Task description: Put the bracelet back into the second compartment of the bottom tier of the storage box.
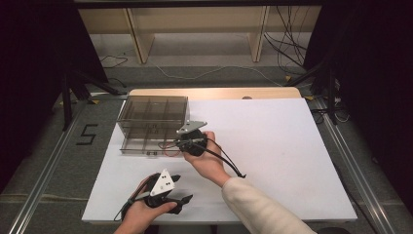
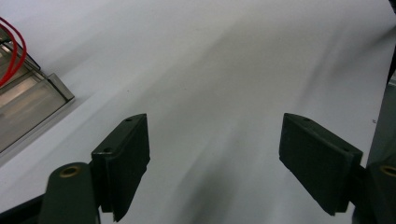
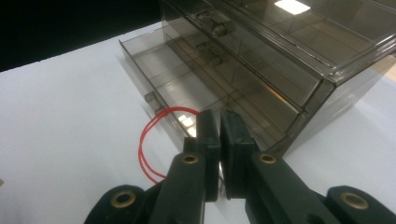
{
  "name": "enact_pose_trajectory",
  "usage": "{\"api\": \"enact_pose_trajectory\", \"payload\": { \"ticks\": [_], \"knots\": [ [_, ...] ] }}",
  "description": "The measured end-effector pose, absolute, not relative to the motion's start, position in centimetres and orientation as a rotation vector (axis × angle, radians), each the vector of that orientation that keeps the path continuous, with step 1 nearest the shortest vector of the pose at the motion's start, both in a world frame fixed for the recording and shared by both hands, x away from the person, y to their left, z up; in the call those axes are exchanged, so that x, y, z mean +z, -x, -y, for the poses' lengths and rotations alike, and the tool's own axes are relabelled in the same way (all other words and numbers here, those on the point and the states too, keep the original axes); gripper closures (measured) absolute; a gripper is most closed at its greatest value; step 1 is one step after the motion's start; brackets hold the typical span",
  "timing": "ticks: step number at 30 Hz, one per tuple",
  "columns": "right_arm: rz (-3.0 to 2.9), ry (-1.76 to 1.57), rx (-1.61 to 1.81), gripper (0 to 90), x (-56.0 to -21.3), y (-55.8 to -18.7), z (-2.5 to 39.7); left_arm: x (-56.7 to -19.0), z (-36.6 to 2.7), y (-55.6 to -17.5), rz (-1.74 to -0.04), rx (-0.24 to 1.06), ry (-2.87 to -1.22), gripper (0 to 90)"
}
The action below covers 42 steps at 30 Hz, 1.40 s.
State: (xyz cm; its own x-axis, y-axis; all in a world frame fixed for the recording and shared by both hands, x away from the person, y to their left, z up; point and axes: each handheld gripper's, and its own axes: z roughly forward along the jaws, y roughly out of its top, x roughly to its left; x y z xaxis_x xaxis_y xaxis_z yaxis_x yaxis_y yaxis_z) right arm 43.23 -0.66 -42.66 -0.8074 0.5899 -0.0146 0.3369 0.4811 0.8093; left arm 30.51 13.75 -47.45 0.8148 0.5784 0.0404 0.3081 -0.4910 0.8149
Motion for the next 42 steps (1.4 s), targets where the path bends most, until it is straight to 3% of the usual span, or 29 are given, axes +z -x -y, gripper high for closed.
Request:
{"api": "enact_pose_trajectory", "payload": {
  "ticks": [42],
  "knots": [
    [-2.465,-0.746,1.231,87.6,-42.5,-44.1,-1.7,-47.4,-13.8,-30.6,-0.652,0.385,-2.114,24.4]
  ]
}}
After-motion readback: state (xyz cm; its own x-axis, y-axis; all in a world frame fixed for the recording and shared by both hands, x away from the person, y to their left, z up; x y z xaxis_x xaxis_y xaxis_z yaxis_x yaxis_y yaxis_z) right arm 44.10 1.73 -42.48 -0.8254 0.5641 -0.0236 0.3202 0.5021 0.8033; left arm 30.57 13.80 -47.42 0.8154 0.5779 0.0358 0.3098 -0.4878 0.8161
